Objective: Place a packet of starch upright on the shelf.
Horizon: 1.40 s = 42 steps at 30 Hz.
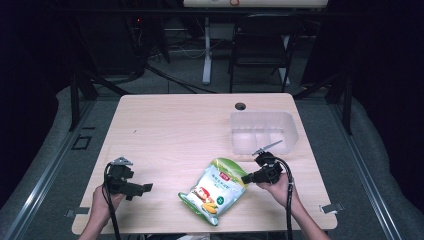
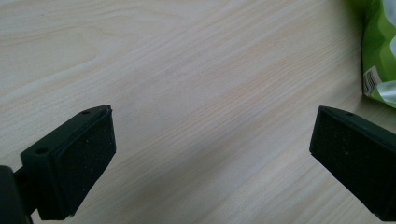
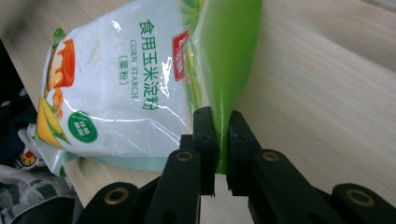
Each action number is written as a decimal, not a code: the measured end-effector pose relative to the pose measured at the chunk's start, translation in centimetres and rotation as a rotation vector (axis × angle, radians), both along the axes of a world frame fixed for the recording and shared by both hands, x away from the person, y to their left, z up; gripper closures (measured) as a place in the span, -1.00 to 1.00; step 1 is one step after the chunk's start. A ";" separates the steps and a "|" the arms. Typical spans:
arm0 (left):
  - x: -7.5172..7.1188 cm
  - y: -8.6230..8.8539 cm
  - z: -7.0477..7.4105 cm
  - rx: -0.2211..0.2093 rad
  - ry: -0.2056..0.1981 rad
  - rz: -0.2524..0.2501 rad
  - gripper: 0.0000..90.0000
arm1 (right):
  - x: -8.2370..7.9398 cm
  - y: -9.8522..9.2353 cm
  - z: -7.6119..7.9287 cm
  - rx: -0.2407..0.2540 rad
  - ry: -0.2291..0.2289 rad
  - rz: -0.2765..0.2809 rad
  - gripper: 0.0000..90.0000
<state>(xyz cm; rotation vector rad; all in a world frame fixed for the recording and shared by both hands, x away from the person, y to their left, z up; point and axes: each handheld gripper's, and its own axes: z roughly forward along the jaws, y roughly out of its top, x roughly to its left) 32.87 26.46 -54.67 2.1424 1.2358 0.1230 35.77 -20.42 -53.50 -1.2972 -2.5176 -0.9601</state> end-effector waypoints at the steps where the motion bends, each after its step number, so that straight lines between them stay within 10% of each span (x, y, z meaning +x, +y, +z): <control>1: 0.0 0.0 0.0 -0.001 0.000 0.000 -0.99 | -0.2 -0.2 0.0 -0.004 0.011 -0.001 0.88; 7: 0.1 0.0 0.0 0.006 0.000 -0.009 -0.99 | -1.6 -1.6 -0.4 -0.005 0.041 0.004 0.82; 15: 0.1 -0.1 0.0 0.000 0.003 -0.009 -0.99 | -0.2 -2.3 -0.4 0.021 0.047 -0.009 -0.19; 20: 0.1 -0.2 0.0 0.004 0.001 -0.010 -0.99 | 1.2 -1.4 0.2 0.026 0.046 0.012 -0.42; 31: 0.1 -0.2 -0.1 -0.001 0.004 -0.008 -0.99 | 3.5 2.3 -0.4 -0.036 0.081 0.079 -0.42; 36: 0.1 -0.1 -0.1 -0.007 0.003 -0.007 -0.99 | 4.3 3.3 -1.3 -0.093 0.113 0.115 -0.03; 42: 0.1 -0.1 -0.1 -0.009 0.004 -0.009 -0.99 | 4.0 3.3 -1.5 -0.049 0.132 0.101 0.41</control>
